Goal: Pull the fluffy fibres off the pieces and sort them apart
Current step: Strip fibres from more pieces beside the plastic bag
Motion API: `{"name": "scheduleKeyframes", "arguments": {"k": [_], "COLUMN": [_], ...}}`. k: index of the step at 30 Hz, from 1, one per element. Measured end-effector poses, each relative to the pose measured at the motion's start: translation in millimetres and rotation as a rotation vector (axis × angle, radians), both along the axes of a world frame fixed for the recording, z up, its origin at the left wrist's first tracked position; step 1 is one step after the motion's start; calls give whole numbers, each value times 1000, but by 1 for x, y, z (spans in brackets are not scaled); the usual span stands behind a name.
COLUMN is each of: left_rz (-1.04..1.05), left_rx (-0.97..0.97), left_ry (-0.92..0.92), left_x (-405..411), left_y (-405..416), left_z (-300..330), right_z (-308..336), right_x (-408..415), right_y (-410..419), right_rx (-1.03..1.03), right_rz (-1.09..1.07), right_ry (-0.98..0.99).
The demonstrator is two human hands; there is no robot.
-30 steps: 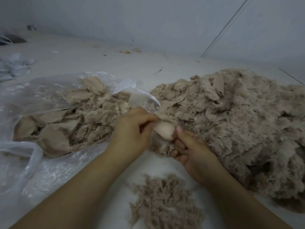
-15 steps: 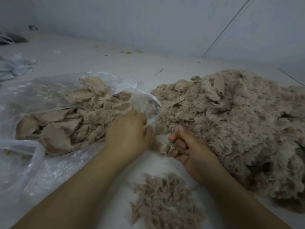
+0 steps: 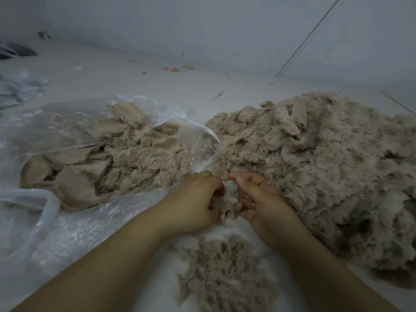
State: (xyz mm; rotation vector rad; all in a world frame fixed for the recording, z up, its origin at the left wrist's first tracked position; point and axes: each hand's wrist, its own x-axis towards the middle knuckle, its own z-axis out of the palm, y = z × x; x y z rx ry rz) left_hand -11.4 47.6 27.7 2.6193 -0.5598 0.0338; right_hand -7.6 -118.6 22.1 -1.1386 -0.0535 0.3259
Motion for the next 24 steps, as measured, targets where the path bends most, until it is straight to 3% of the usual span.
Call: {"name": "scheduleKeyframes", "arguments": {"k": [5, 10, 17, 20, 24], "left_rz": [60, 221, 289, 202, 121], "left_rx": [-69, -587, -854, -788, -667], "left_ry": [4, 158, 299, 373, 336], "left_x": [1, 2, -2, -3, -6], "left_y": [-2, -1, -7, -6, -9], "left_z": [1, 2, 8, 9, 7], "right_z": [-2, -4, -3, -3, -2], "right_x": [1, 3, 3, 3, 2], "right_y": [-1, 0, 0, 1, 0], "right_rx": [-32, -37, -49, -42, -4], "right_rz": [-12, -21, -32, -45, -46], "right_ry": [16, 31, 59, 88, 106]}}
